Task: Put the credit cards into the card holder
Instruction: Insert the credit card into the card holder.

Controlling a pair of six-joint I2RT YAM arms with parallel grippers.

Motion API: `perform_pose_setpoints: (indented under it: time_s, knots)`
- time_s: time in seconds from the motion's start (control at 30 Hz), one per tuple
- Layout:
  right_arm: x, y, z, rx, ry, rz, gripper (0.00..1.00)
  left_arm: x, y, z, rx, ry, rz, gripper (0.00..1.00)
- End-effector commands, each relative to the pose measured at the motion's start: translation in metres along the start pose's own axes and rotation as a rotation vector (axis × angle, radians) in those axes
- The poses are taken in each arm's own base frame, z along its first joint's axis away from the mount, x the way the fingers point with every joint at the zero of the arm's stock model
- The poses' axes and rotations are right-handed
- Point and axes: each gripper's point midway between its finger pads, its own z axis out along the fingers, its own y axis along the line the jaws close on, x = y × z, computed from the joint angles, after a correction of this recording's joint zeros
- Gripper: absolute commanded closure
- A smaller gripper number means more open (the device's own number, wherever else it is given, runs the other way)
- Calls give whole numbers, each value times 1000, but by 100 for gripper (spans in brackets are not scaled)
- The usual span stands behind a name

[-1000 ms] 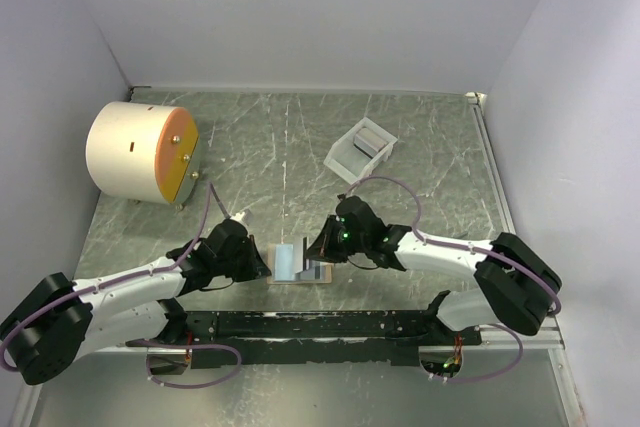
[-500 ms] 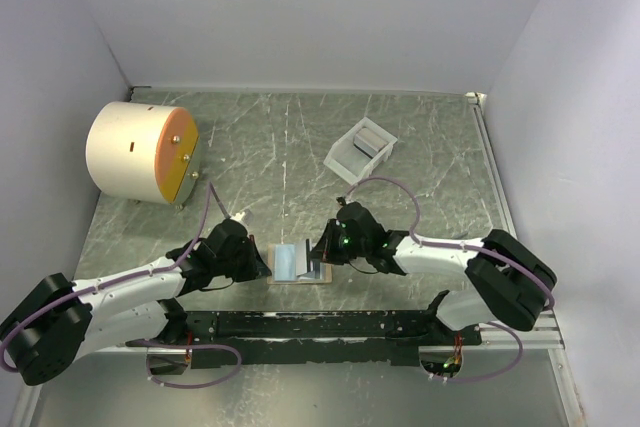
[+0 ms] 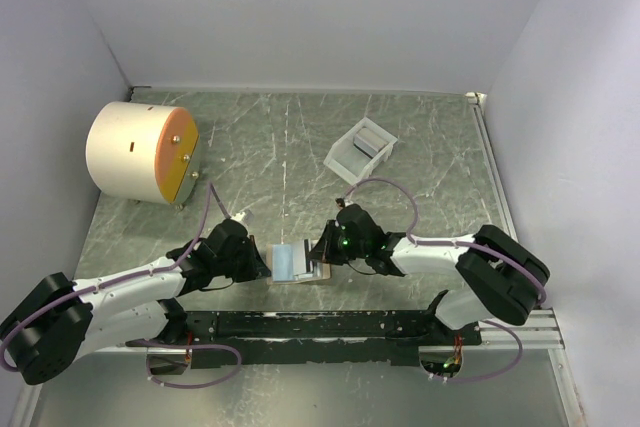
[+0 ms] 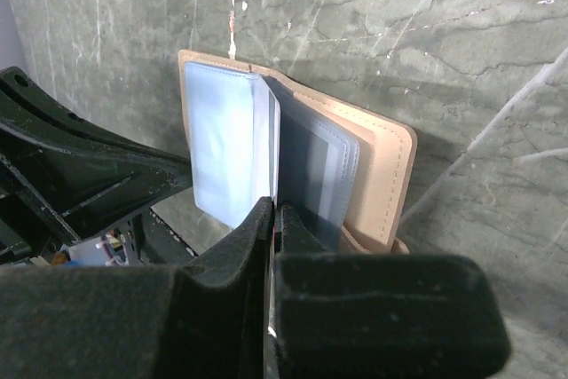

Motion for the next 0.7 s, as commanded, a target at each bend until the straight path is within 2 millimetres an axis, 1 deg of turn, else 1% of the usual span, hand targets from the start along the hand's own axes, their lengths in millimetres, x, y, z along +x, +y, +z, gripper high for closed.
perform_pose_setpoints:
  time_s: [0.0,0.3,0.47,0.67]
  knots:
    - [12,-11,2,23,28,-7,100,5,-2,1,21,15,-3,92]
    - [16,-10,-3,7,28,-23,100,5,-1,3,20,18,-5,92]
    - [24,-10,-2,-5,60,-19,100,6,-1,4,20,22,-5,91]
    - [29,-9,0,-21,73,-21,100,7,0,5,16,25,-6,91]
